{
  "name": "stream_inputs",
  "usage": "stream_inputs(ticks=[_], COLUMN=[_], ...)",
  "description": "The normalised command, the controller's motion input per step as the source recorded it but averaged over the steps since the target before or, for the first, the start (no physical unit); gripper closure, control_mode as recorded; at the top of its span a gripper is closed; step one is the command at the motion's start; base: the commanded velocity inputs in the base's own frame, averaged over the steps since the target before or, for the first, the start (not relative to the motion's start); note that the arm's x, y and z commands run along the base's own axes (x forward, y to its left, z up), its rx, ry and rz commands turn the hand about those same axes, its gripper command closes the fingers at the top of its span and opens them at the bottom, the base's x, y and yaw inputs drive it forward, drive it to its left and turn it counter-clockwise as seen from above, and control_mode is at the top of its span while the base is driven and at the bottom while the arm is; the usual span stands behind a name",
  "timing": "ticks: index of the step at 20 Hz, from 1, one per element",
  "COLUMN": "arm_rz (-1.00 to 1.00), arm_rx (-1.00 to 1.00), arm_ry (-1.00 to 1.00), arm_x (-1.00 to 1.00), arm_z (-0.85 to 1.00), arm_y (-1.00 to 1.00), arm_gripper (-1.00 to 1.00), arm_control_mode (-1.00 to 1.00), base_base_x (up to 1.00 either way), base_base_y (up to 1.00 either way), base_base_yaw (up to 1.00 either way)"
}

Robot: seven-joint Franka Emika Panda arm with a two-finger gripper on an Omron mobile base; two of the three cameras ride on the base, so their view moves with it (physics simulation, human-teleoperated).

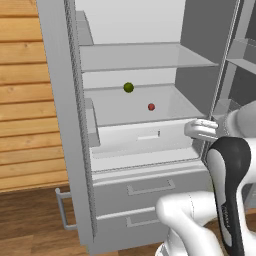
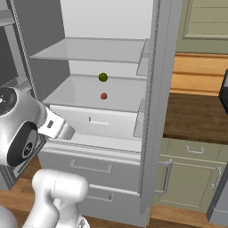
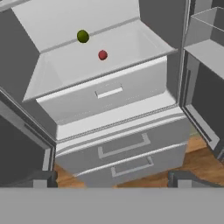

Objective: Take the strawberry from the fridge and place it on top of the pancake, located on the dining counter.

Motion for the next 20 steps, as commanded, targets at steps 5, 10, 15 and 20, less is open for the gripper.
stream_inputs(ticks=[5,10,15,20], arm_rz=[0.00,0.03,0.03,0.00], arm_rx=[-0.13,-0.19,-0.02,0.00], arm_ry=[-0.04,0.00,0.00,0.00], arm_x=[-0.18,0.03,0.06,0.00], arm_z=[0.27,-0.16,-0.06,0.00], arm_y=[-0.08,0.02,0.04,0.00], arm_gripper=[-1.00,-1.00,-1.00,-1.00], arm_control_mode=[-1.00,-1.00,1.00,1.00], base_base_x=[0.00,0.00,0.31,0.49], base_base_y=[0.00,0.00,0.00,0.00], base_base_yaw=[0.00,0.00,0.14,0.10])
